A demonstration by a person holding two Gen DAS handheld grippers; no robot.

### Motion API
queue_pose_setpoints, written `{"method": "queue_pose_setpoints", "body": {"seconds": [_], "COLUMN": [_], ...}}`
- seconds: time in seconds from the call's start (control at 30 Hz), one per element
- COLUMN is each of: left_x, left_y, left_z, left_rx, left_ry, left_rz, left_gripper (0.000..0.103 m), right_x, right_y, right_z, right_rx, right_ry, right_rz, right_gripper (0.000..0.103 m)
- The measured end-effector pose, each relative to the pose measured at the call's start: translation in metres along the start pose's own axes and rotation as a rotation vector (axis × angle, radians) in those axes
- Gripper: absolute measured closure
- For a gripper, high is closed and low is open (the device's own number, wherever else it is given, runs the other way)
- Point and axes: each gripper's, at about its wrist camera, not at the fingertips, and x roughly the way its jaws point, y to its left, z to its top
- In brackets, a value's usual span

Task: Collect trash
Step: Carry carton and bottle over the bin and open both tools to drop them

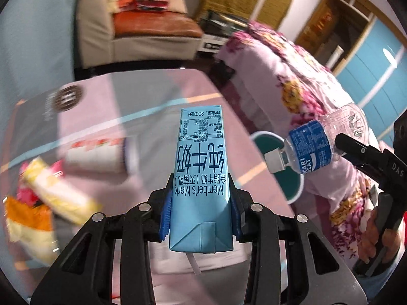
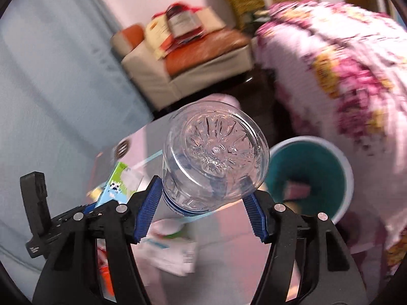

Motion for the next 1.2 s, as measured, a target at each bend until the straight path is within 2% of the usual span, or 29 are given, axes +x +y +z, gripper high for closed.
{"method": "queue_pose_setpoints", "body": {"seconds": [0.23,0.43,0.73,1.03,1.13,1.17,1.2], "left_x": [0.062,0.114,0.158,0.182,0.182,0.181,0.18], "left_y": [-0.092,-0.144,-0.177,-0.187,-0.187,-0.187,-0.187], "left_z": [0.014,0.014,0.011,0.011,0.012,0.013,0.013], "left_rx": [0.143,0.213,0.253,0.268,0.266,0.266,0.266], "left_ry": [0.083,0.163,0.234,0.268,0.261,0.255,0.245], "left_rz": [-0.059,-0.069,-0.071,-0.057,-0.048,-0.049,-0.044], "left_gripper": [0.066,0.066,0.066,0.065,0.054,0.044,0.039], "right_x": [-0.029,-0.028,-0.02,-0.008,-0.005,-0.004,-0.003], "right_y": [-0.081,-0.131,-0.17,-0.183,-0.184,-0.183,-0.183], "right_z": [0.0,-0.004,-0.009,-0.013,-0.014,-0.014,-0.014], "right_rx": [0.084,0.144,0.16,0.175,0.175,0.174,0.174], "right_ry": [-0.072,-0.058,-0.033,0.005,0.016,0.019,0.02], "right_rz": [-0.143,-0.194,-0.256,-0.261,-0.261,-0.261,-0.261], "right_gripper": [0.043,0.043,0.043,0.043,0.043,0.043,0.043]}}
